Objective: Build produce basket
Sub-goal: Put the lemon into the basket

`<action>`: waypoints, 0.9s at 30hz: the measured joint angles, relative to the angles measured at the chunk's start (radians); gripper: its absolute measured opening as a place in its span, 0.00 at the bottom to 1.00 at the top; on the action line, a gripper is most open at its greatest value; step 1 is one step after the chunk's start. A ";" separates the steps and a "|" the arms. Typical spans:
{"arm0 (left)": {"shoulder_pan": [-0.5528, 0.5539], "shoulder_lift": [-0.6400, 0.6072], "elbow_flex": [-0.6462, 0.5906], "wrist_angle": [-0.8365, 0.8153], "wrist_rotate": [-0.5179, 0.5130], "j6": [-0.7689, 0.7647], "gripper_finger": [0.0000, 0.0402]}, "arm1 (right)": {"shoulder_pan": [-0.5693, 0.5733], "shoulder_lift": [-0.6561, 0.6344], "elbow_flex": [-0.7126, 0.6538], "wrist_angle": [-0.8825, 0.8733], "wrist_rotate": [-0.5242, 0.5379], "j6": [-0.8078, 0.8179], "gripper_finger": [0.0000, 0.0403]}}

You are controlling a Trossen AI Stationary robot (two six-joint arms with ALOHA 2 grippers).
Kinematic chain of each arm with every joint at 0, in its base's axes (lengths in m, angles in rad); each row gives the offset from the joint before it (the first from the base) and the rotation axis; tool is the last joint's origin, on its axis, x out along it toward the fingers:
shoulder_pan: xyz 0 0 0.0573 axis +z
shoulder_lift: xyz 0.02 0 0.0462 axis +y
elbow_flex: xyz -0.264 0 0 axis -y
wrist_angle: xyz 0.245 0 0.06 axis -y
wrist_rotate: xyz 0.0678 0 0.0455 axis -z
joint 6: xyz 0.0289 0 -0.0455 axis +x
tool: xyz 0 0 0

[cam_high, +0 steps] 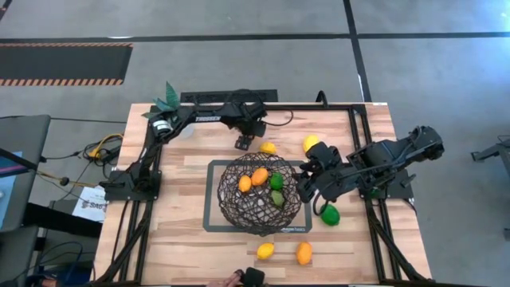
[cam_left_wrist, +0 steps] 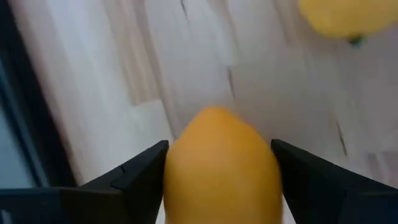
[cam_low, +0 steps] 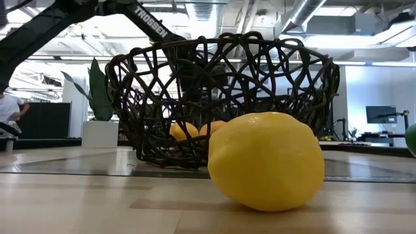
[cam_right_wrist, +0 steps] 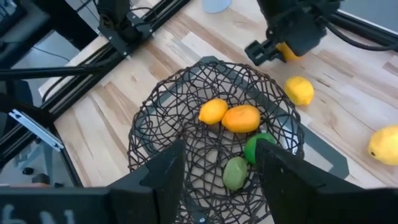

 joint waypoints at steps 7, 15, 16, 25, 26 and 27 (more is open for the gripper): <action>-0.003 0.000 0.001 -0.002 -0.011 -0.021 0.48 | 0.001 0.000 0.000 0.002 0.000 0.000 0.50; -0.003 0.002 0.032 -0.088 -0.040 -0.133 0.47 | 0.000 0.000 0.000 -0.010 0.000 -0.008 0.47; -0.003 0.002 0.056 -0.129 -0.039 -0.152 0.47 | 0.000 0.000 0.000 -0.023 0.000 -0.008 0.46; -0.004 0.000 0.446 -0.456 0.076 -0.309 0.47 | -0.015 -0.024 0.000 -0.162 0.000 -0.009 0.39; -0.006 0.000 0.493 -0.507 0.106 -0.329 0.47 | -0.017 -0.029 0.000 -0.185 0.000 -0.009 0.38; -0.010 0.000 0.535 -0.548 0.132 -0.346 0.47 | -0.020 -0.035 0.000 -0.215 0.000 -0.009 0.37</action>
